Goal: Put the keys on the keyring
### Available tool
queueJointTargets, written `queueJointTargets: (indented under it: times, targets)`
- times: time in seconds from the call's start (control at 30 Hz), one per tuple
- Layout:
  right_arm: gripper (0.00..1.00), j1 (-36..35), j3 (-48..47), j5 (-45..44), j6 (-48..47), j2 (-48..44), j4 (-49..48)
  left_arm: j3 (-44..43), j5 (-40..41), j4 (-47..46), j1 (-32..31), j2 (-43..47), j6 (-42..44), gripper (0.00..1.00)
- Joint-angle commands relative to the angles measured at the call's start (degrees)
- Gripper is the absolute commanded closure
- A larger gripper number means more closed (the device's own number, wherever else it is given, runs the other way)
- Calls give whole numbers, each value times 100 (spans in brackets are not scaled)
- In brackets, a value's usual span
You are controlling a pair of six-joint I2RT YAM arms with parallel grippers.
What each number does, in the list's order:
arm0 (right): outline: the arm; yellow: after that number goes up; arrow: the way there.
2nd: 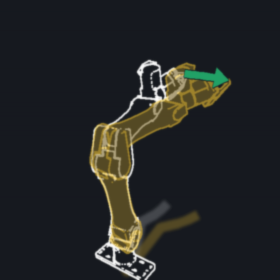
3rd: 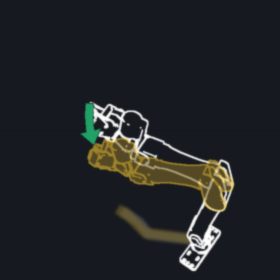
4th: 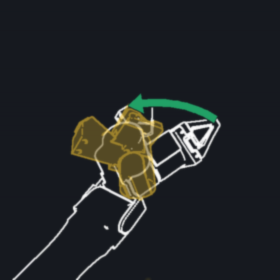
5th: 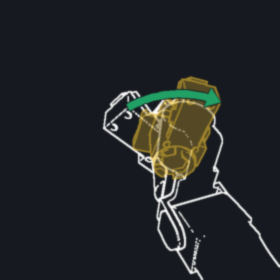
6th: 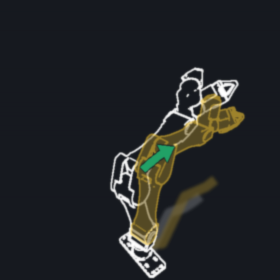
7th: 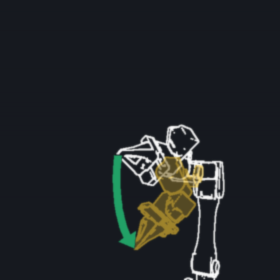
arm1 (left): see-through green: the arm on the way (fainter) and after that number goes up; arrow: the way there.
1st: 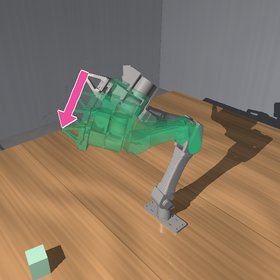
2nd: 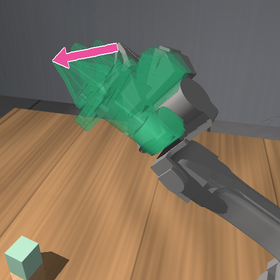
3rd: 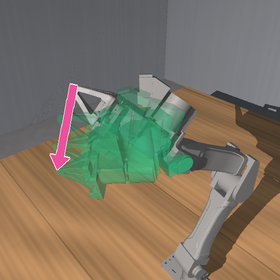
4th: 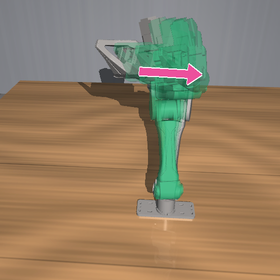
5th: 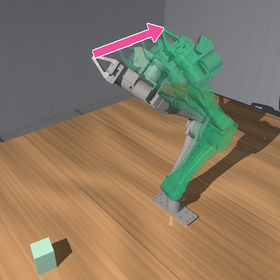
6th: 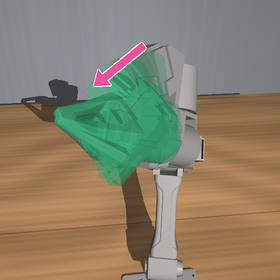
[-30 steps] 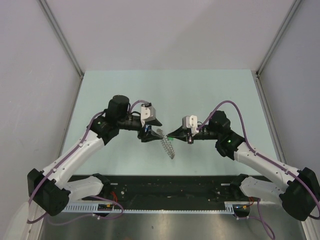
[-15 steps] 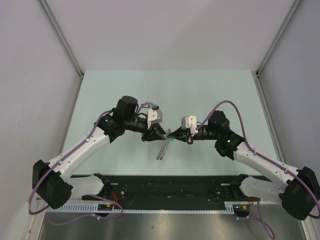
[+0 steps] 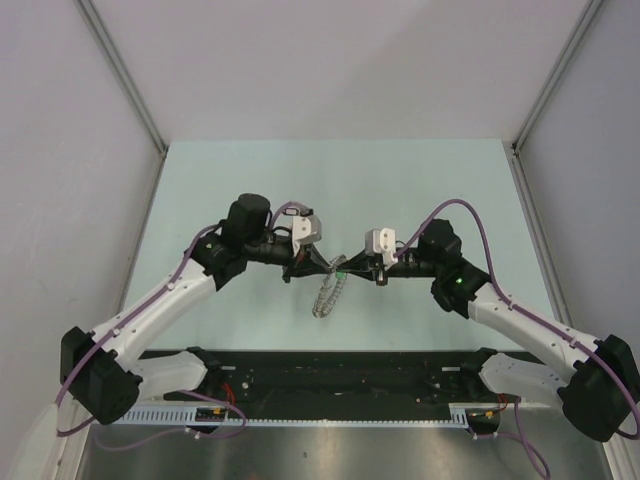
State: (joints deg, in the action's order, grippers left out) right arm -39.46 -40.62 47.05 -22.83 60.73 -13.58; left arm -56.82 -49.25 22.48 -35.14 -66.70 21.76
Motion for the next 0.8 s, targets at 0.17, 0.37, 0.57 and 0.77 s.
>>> queueJointTargets:
  times: [0.17, 0.37, 0.57, 0.77]
  targets:
    - [100, 44, -280, 173, -73, -132, -74, 619, 628, -1912, 376, 684, -2131, 100]
    - [100, -79, -280, 129, -64, -17, -153, 1120, 960, -3310, 358, 921, -3396, 99]
    - [100, -202, -262, 24, -20, 79, -232, 1673, 1523, -4407, 262, 1106, -4170, 100]
    - [100, -202, -192, 24, 165, 141, -540, 2350, 2244, -5411, -37, 1291, -4794, 100]
